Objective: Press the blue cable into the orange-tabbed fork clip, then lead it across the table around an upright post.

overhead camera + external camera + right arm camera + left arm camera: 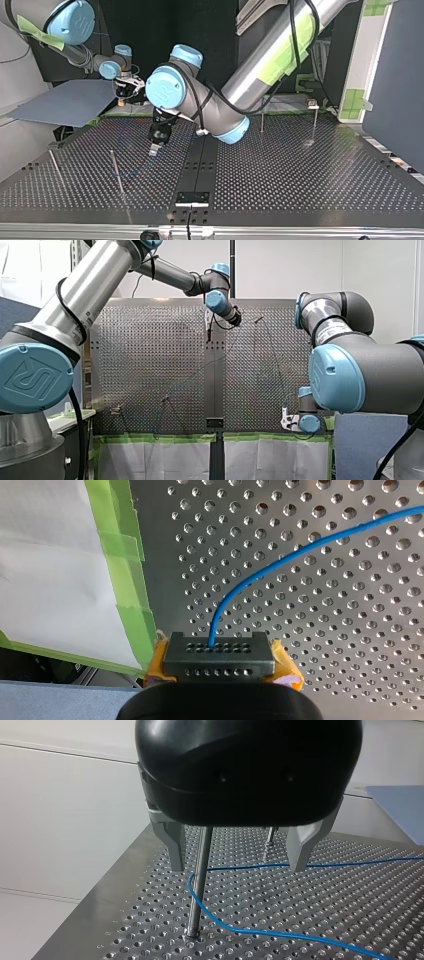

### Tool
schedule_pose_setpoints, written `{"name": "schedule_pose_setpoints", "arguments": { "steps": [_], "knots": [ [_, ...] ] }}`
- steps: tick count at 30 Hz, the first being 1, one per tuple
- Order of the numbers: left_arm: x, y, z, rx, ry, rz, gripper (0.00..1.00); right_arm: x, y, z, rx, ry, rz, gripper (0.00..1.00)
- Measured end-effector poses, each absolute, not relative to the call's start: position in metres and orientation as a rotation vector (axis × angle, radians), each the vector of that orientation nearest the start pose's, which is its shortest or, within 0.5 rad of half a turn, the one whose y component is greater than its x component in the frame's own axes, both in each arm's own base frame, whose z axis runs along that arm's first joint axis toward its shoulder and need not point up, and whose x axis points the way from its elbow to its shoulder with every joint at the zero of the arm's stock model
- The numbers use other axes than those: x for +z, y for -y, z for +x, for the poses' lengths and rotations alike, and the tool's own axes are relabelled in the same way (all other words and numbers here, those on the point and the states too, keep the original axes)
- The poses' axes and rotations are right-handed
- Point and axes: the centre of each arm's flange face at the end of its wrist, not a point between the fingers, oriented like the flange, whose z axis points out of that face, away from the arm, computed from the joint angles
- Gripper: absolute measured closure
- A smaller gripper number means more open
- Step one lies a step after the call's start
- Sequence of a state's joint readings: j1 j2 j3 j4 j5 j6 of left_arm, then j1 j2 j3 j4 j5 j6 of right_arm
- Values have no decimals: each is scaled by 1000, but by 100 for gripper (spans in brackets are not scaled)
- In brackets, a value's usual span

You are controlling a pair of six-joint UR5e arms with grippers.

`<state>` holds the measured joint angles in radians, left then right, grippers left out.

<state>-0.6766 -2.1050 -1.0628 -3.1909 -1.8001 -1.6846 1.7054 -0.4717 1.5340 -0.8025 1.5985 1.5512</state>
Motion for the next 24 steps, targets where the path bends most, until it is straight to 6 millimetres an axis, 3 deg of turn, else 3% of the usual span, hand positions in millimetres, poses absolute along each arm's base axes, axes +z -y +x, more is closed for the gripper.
{"name": "schedule_pose_setpoints", "arguments": {
  "steps": [6, 11, 15, 24],
  "knots": [
    [413, 523, 474, -414, -1632, 287, 0, -109, 617, 215, 1126, 1312, 1500, 100],
    [433, 517, 470, -424, -1604, 242, 0, -109, 617, 214, 1126, 1313, 1500, 100],
    [450, 509, 456, -419, -1607, 205, 0, -109, 617, 214, 1127, 1312, 1500, 100],
    [470, 493, 434, -458, -1583, 139, 0, -108, 619, 212, 1128, 1321, 1497, 100]
  ]
}}
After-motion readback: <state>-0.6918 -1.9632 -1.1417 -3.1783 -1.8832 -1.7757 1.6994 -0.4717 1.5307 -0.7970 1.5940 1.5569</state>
